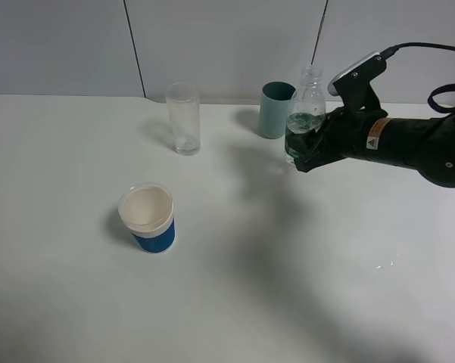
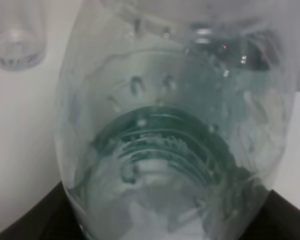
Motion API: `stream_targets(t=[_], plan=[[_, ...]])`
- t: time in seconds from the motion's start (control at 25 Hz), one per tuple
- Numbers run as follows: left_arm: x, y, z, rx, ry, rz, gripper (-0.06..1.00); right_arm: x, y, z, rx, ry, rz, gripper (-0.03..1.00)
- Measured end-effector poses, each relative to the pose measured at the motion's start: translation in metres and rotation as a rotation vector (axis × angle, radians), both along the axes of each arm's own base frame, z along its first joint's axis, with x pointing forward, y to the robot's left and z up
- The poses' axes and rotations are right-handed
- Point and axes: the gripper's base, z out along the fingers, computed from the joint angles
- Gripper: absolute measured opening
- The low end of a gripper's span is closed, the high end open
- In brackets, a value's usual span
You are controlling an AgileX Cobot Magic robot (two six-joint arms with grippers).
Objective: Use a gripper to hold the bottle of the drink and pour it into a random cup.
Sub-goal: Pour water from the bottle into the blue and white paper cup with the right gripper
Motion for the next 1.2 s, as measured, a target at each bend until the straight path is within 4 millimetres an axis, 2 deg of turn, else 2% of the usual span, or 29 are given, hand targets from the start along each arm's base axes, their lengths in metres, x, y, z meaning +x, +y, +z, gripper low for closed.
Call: stream_targets(t=[0.2,0.4,0.68,1.2], plan=[[0.0,0.0,0.0,0.0,0.0,0.0,0.99,-0.008,0.008,0.004,-0.037,0.043,0.008,0.56],[0.0,0.0,0.0,0.0,0.0,0.0,0.99,-0.018,0.025,0.012,-0.042,0.032,0.065,0.56],[0.0,0.0,0.0,0.0,0.0,0.0,0.99,-0.028,0.037,0.01,-0.057,0.093,0.073,0.56],[0.0,0.0,0.0,0.0,0.0,0.0,0.99,-0.041,0.02,0.039,-0.069,0.139,-0.037,0.56]])
